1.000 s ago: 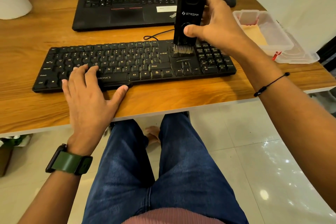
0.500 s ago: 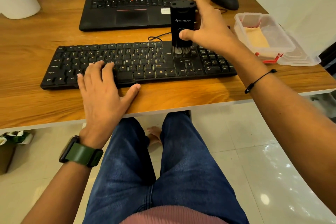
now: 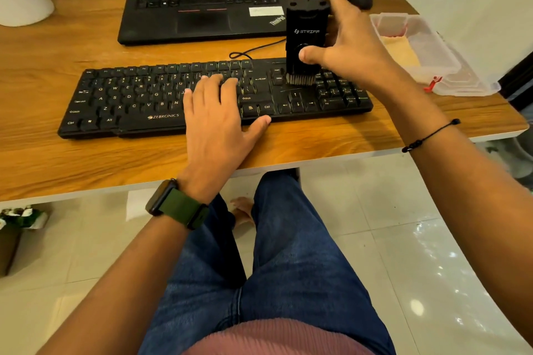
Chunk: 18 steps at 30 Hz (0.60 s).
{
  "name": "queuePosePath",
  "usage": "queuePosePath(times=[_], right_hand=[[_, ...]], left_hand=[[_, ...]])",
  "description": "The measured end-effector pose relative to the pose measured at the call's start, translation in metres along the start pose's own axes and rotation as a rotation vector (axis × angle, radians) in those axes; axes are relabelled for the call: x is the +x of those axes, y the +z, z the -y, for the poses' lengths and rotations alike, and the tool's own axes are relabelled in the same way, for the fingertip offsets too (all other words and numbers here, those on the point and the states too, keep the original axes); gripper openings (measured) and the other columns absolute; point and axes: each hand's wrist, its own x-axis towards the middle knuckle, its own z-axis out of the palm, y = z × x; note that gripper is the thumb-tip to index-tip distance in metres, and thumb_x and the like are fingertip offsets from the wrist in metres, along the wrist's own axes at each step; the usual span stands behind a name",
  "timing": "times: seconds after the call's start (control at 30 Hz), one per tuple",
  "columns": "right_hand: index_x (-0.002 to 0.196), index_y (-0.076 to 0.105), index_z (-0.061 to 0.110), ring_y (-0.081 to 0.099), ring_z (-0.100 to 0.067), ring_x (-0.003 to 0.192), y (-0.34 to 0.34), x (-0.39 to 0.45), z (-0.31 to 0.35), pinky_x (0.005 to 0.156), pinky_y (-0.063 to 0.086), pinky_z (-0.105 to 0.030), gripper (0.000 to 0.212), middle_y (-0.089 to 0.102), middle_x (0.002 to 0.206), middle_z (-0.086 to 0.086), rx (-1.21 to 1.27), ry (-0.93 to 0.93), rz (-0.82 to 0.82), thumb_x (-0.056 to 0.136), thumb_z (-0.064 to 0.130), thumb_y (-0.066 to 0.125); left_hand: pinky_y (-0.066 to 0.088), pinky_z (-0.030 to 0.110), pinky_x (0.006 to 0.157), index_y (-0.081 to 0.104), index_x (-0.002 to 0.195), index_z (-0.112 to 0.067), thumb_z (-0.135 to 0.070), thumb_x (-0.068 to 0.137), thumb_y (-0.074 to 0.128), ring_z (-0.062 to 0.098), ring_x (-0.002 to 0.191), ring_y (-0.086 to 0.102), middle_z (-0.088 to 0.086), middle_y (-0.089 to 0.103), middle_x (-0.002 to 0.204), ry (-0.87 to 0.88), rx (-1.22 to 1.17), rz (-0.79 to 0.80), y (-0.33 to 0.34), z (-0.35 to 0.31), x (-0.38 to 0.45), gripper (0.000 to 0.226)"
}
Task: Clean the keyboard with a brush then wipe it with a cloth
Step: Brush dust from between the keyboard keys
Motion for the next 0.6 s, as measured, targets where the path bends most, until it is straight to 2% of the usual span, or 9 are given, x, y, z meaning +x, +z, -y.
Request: queuePosePath(times=[0.1, 0.23, 0.33, 0.37, 0.5, 0.6], right_hand=[[0.126, 0.043, 0.017, 0.051, -0.012, 0.116, 0.000, 0.000, 0.008, 0.094, 0.045, -0.026, 0.058, 0.055, 0.124, 0.004, 0.028, -0.044, 0.013, 0.076, 0.018, 0.072], [0.125, 0.044, 0.014, 0.053, -0.009, 0.107, 0.011, -0.002, 0.015, 0.082, 0.045, -0.017, 0.057, 0.054, 0.113, 0.008, 0.040, -0.057, 0.109, 0.075, 0.016, 0.072], [0.127, 0.043, 0.016, 0.046, -0.004, 0.105, 0.004, 0.002, 0.011, 0.071, 0.036, -0.005, 0.056, 0.054, 0.119, 0.005, -0.063, -0.040, 0.106, 0.077, 0.014, 0.070], [0.128, 0.042, 0.015, 0.045, -0.006, 0.106, -0.001, 0.003, 0.010, 0.072, 0.034, -0.005, 0.057, 0.054, 0.124, 0.001, -0.113, -0.039, 0.094, 0.078, 0.013, 0.069], [0.128, 0.042, 0.010, 0.049, -0.019, 0.116, -0.019, 0.006, 0.012, 0.086, 0.036, -0.021, 0.057, 0.054, 0.129, -0.006, -0.239, -0.060, 0.030, 0.078, 0.012, 0.069], [0.126, 0.043, 0.011, 0.050, -0.015, 0.110, -0.014, 0.006, 0.017, 0.084, 0.041, -0.022, 0.056, 0.055, 0.128, -0.006, -0.212, -0.088, 0.073, 0.077, 0.013, 0.070]], left_hand=[[0.016, 0.048, 0.114, 0.039, 0.135, -0.006, -0.050, 0.082, 0.059, 0.033, 0.135, 0.030, 0.017, 0.039, 0.140, 0.008, 0.020, 0.001, 0.004, -0.002, -0.001, 0.072], [0.013, 0.046, 0.114, 0.039, 0.135, -0.005, -0.048, 0.082, 0.060, 0.033, 0.135, 0.030, 0.018, 0.039, 0.139, -0.004, 0.005, -0.009, 0.004, -0.001, -0.002, 0.071], [0.013, 0.045, 0.114, 0.039, 0.135, -0.005, -0.047, 0.083, 0.060, 0.033, 0.134, 0.030, 0.017, 0.039, 0.140, -0.010, -0.013, -0.007, 0.002, -0.001, -0.002, 0.071], [0.012, 0.044, 0.114, 0.038, 0.136, -0.006, -0.048, 0.083, 0.059, 0.032, 0.135, 0.029, 0.017, 0.038, 0.140, -0.011, -0.015, -0.002, 0.002, -0.002, -0.002, 0.071], [0.010, 0.042, 0.115, 0.036, 0.137, -0.006, -0.048, 0.084, 0.058, 0.030, 0.136, 0.027, 0.015, 0.036, 0.142, -0.015, -0.025, 0.001, 0.002, -0.002, -0.003, 0.071], [0.010, 0.041, 0.115, 0.035, 0.138, -0.007, -0.048, 0.084, 0.057, 0.030, 0.137, 0.026, 0.015, 0.036, 0.142, -0.019, -0.021, 0.003, 0.003, -0.001, -0.003, 0.072]])
